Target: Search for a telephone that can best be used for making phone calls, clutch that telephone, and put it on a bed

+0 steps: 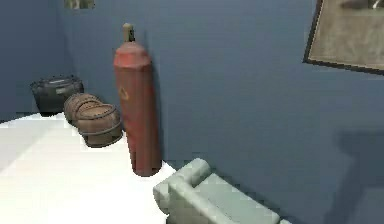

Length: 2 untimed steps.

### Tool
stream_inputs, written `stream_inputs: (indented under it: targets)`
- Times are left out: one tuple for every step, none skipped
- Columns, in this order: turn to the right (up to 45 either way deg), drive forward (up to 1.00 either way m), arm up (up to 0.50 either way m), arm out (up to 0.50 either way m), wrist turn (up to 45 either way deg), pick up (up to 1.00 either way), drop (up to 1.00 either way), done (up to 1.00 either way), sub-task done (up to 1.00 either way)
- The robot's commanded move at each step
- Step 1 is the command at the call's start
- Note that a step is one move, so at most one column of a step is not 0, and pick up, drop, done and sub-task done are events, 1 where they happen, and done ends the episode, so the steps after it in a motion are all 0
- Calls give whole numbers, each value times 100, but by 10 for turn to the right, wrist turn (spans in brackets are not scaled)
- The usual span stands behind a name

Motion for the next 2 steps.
stream_inputs:
  targets:
    - [450,0,0,0,0,0,0,0,0]
    - [450,0,0,0,0,0,0,0,0]
